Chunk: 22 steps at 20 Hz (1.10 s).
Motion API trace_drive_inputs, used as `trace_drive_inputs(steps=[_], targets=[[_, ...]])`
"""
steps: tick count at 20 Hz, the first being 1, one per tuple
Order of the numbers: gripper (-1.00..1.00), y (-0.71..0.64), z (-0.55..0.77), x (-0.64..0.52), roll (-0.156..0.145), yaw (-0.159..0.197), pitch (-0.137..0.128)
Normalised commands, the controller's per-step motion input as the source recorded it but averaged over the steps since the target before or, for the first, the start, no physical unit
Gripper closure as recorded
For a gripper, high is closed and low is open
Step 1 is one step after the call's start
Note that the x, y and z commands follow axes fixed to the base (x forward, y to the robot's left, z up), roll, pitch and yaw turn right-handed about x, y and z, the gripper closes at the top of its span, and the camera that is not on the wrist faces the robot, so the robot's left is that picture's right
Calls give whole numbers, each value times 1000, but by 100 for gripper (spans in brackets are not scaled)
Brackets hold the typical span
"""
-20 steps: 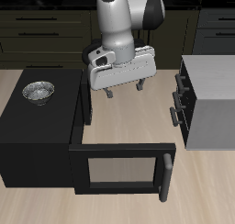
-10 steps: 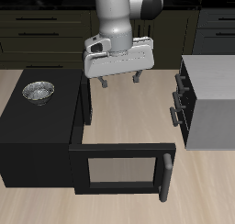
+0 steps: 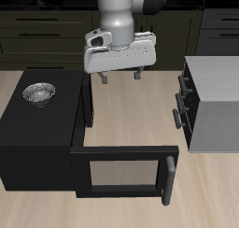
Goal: Close the top and middle drawer of the white cabinet and close the microwave
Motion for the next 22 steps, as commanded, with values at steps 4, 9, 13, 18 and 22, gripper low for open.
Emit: trace_drive_inputs(steps=[4,9,13,18,22], targets=[[-100,-56,207,130,-23,-18,-13],[-100,-50,201,171,-29,-10,-23],[-100,24,201,301,-28,0,-34],[-100,51,189,269,-22,-8,-45],[-100,41,107,250,-18,-42,1]])
